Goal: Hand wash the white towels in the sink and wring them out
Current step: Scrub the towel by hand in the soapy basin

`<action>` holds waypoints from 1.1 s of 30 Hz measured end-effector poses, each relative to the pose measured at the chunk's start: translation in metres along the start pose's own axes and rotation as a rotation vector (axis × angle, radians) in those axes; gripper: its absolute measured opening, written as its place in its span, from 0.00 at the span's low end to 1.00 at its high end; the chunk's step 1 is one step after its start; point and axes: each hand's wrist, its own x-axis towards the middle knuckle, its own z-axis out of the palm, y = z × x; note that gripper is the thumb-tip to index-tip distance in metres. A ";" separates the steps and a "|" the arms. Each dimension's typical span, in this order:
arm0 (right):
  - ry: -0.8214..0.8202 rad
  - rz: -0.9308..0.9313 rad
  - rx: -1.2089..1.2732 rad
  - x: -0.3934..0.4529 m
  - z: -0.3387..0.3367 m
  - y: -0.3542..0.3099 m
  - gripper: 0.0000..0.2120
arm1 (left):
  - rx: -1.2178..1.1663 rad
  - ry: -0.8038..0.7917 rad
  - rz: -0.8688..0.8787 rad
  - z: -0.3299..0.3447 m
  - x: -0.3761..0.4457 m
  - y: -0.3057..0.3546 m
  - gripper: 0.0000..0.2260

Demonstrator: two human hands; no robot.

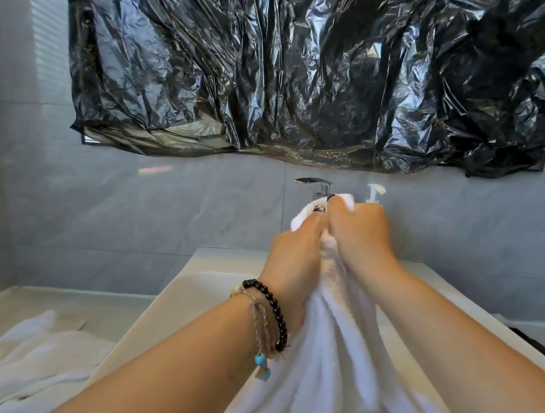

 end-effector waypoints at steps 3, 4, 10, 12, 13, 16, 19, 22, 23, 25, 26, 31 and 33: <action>-0.008 -0.187 0.049 -0.040 0.003 0.009 0.21 | 0.004 0.035 -0.015 -0.010 0.007 0.000 0.09; -0.053 -0.257 0.031 -0.055 0.005 0.008 0.22 | -0.003 0.046 -0.039 -0.016 0.008 -0.001 0.09; -0.056 0.014 0.029 -0.012 0.005 0.013 0.20 | 0.038 0.005 -0.049 -0.002 -0.005 -0.004 0.24; -0.008 0.037 0.094 -0.011 0.001 0.016 0.20 | 0.034 0.045 -0.031 0.002 -0.004 -0.001 0.33; 0.013 -0.006 0.110 -0.020 -0.001 0.015 0.20 | 0.055 0.059 -0.020 0.000 0.000 0.001 0.30; -0.027 -0.221 0.110 -0.056 0.005 0.011 0.24 | 0.114 0.043 0.000 -0.018 0.008 0.005 0.08; -0.093 -0.216 0.036 -0.052 0.012 0.011 0.24 | 0.044 0.037 -0.065 -0.023 0.003 0.001 0.09; -0.022 -0.020 0.102 -0.027 0.004 0.017 0.20 | 0.076 0.027 -0.051 -0.007 -0.007 -0.004 0.25; -0.009 0.021 0.121 -0.024 -0.001 0.018 0.18 | 0.087 0.027 -0.048 -0.002 -0.010 -0.004 0.28; 0.017 0.013 0.136 -0.032 -0.006 0.020 0.17 | 0.099 0.073 -0.057 0.002 -0.010 -0.003 0.28; 0.017 -0.024 0.120 -0.040 -0.006 0.020 0.17 | 0.091 0.090 -0.058 0.000 -0.007 -0.004 0.24; -0.105 -0.126 0.094 -0.077 0.005 0.010 0.22 | 0.095 0.140 -0.050 -0.018 -0.005 -0.002 0.14; -0.075 -0.051 0.130 -0.066 0.003 0.013 0.21 | 0.110 0.098 -0.051 -0.014 -0.013 -0.001 0.11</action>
